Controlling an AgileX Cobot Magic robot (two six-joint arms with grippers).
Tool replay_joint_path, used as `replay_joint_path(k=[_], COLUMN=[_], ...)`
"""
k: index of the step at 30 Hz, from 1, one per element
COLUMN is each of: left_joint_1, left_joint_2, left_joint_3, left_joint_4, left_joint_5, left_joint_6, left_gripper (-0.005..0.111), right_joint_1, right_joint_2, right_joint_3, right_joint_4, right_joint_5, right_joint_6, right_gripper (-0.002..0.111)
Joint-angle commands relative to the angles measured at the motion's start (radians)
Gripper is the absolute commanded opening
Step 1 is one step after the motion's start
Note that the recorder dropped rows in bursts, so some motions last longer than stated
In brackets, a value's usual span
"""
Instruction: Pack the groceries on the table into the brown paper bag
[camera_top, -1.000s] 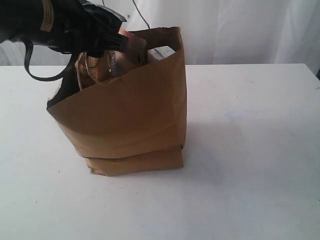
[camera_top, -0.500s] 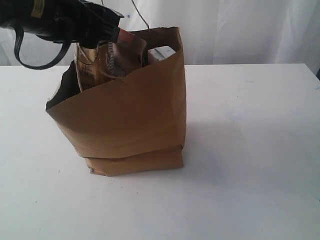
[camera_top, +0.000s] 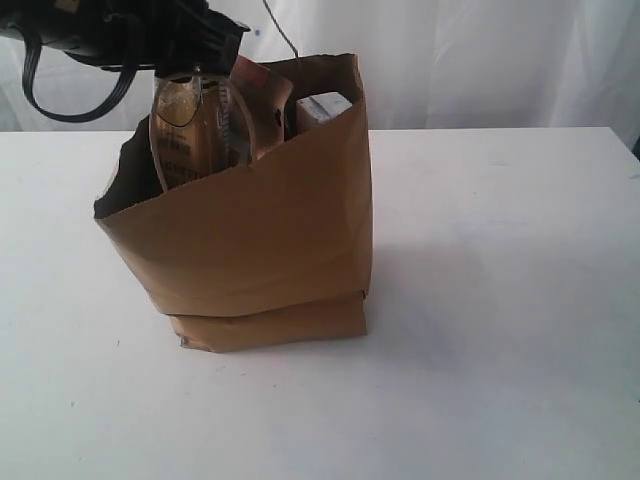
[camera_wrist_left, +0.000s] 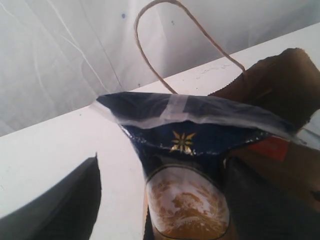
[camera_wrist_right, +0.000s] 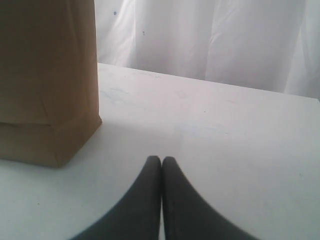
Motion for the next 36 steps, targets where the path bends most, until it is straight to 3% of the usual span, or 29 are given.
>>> replay_joint_path(k=[1, 18, 25, 28, 33, 36], left_joint_1=[0.007, 0.007, 0.007, 0.007, 0.007, 0.007], left_joint_2=[-0.008, -0.008, -0.008, -0.010, -0.037, -0.076], left_joint_3=[-0.004, -0.065, -0.128, -0.167, -0.195, -0.195], left_joint_4=[0.007, 0.011, 0.039, 0.069, 0.091, 0.069], left_joint_5=[0.004, -0.001, 0.103, 0.176, 0.284, 0.287], left_joint_6=[0.002, 0.022, 0.037, 0.056, 0.091, 0.131], left_gripper=[0.071, 0.071, 0.068, 0.054, 0.000, 0.000], right_joint_1=[-0.009, -0.009, -0.009, -0.009, -0.009, -0.009], right_joint_2=[-0.006, -0.006, -0.006, -0.006, -0.006, -0.006], right_joint_3=[0.006, 0.006, 0.006, 0.006, 0.006, 0.006], right_joint_4=[0.002, 0.002, 0.002, 0.002, 0.000, 0.000], right_joint_5=[0.002, 0.002, 0.002, 0.002, 0.002, 0.002], right_joint_6=[-0.008, -0.008, -0.008, -0.008, -0.008, -0.008], right_gripper=[0.000, 0.000, 0.000, 0.000, 0.000, 0.000])
